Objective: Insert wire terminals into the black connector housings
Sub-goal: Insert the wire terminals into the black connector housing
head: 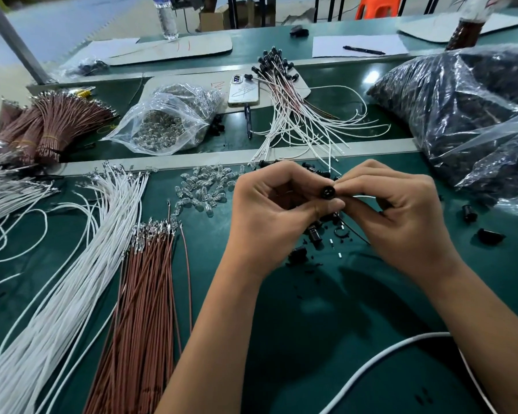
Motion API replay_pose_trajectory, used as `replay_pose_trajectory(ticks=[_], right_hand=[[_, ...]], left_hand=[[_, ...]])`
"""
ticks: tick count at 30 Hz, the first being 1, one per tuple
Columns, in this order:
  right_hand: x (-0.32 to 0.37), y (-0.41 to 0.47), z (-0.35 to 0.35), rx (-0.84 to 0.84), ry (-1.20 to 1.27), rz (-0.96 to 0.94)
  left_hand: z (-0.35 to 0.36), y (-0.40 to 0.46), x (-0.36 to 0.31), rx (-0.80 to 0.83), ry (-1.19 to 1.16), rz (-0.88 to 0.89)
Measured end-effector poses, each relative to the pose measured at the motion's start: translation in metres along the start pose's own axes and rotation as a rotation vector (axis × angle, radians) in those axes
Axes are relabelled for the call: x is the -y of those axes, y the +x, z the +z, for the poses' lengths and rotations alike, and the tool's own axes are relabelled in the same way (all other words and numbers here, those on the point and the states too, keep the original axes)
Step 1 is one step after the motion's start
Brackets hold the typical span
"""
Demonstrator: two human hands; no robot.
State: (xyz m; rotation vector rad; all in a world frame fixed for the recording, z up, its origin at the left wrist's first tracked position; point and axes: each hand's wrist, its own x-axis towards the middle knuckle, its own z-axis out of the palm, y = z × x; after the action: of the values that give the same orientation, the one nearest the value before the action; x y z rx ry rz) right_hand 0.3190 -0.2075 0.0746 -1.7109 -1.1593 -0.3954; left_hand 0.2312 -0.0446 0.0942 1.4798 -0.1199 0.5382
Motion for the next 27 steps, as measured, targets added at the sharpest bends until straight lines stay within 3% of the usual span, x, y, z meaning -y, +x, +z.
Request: replay_pose_trajectory(ticks=[27], right_hand=[[0.0007,-0.0018,-0.0004,0.028,-0.011,0.033]], left_hand=[[0.0057,-0.0012,0.0002,0.024,-0.123,-0.007]])
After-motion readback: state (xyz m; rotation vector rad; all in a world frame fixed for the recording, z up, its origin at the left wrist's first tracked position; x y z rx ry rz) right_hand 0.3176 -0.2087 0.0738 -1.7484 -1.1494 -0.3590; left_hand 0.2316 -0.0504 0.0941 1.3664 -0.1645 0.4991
